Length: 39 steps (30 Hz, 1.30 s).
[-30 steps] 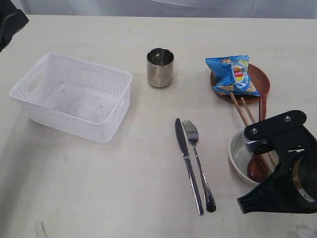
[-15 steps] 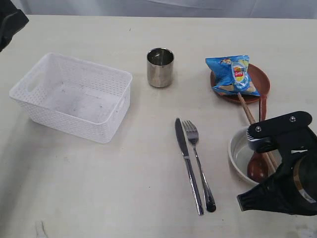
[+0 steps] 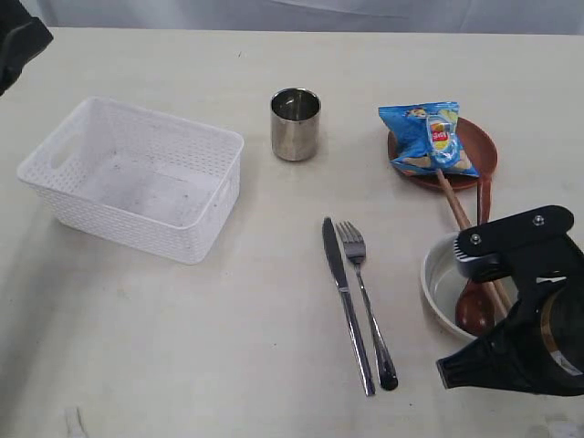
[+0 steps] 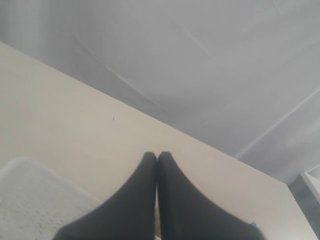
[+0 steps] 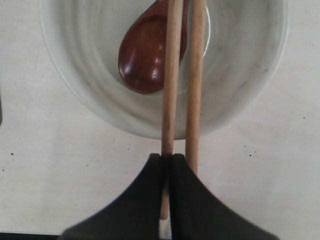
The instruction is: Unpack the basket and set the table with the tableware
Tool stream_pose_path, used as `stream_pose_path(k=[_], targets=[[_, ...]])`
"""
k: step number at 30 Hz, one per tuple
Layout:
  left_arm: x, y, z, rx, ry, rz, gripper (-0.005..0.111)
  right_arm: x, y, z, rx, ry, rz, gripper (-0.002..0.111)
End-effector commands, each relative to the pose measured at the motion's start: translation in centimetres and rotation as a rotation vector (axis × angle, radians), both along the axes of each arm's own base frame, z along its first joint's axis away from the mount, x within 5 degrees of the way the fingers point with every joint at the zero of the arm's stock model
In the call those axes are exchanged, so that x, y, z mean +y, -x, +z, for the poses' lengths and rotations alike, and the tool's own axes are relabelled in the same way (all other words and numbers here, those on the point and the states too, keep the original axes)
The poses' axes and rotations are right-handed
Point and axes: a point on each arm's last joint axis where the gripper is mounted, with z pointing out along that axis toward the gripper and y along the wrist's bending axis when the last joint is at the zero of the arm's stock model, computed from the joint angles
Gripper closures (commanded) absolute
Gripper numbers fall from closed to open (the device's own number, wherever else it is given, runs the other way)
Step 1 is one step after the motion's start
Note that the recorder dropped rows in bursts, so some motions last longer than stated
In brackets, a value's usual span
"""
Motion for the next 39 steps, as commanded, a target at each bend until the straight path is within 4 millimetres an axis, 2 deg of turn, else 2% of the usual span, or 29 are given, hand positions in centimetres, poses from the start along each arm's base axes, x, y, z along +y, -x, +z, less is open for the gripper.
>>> stream_pose_path(k=[1,39], targets=[[0.04,0.05,-0.19,0.005,0.004,0.000,0.107,-0.12,-0.11,0.00,-0.007,0.007,0.018,0.109],[0.04,0.05,-0.19,0.005,0.004,0.000,0.107,-0.10,0.09,-0.85,-0.016,-0.042,0.031,0.109]])
